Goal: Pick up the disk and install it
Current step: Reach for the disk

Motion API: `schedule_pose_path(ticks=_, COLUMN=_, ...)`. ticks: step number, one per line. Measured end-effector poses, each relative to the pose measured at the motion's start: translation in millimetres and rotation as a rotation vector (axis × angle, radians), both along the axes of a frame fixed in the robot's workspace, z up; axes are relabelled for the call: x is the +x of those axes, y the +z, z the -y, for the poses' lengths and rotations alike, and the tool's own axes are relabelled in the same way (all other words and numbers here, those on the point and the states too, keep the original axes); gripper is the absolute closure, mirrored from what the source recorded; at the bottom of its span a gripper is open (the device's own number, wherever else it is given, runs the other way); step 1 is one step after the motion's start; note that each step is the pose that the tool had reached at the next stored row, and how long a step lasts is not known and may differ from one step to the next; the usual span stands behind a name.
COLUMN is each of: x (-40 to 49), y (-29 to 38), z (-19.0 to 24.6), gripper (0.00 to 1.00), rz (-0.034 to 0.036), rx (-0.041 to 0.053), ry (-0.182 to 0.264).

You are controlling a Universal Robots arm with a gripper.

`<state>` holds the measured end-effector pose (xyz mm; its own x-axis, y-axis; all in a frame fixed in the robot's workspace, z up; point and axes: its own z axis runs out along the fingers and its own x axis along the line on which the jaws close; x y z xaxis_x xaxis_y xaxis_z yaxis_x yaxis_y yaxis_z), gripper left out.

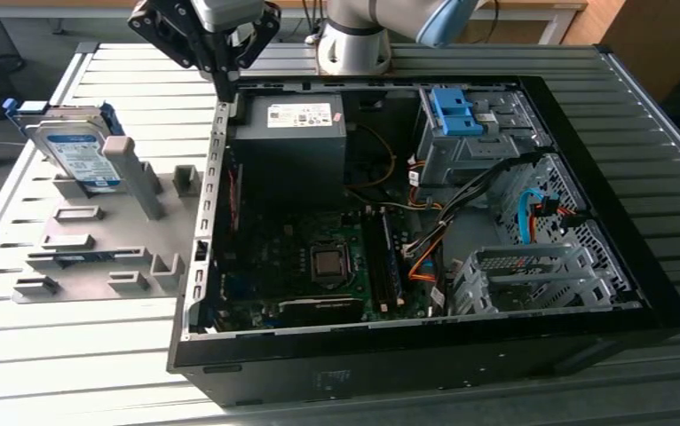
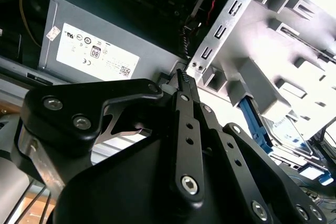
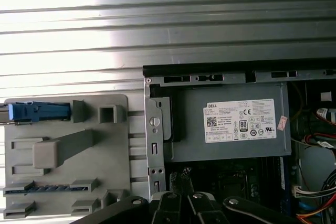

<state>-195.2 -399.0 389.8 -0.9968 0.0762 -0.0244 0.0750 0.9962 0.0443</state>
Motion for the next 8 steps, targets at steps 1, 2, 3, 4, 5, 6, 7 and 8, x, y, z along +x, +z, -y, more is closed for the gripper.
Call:
schedule_pose_path(ticks=1, x=-0.8, y=0.0, z=0.0, gripper=0.89, rz=0.0000, rx=0.0000, ry=0.000)
schedule_pose_path(ticks=2, x=-1.7, y=-0.1, z=0.0, gripper=0.89, rz=0.0001, rx=0.0001, ry=0.000)
schedule_pose_path(ticks=3, x=-2.6, y=-0.1, z=0.0, gripper=0.89, rz=0.0000, rx=0.0000, ry=0.000)
schedule_pose_path(ticks=4, x=-3.7, y=-0.1, z=0.0, gripper=0.89, rz=0.0001, rx=0.0001, ry=0.000)
schedule_pose_path(ticks=5, x=-4.8, y=-0.1, z=0.0, gripper=0.89, rz=0.0000, rx=0.0000, ry=0.000)
schedule_pose_path(ticks=6, x=-5.8, y=-0.1, z=0.0, gripper=0.89, rz=0.0000, rx=0.0000, ry=0.000)
schedule_pose_path(ticks=7, x=-6.6, y=-0.1, z=0.0, gripper=0.89, rz=0.0000, rx=0.0000, ry=0.000)
schedule_pose_path(ticks=8, x=-7.5, y=-0.1, z=0.0, gripper=0.89, rz=0.0000, rx=0.0000, ry=0.000)
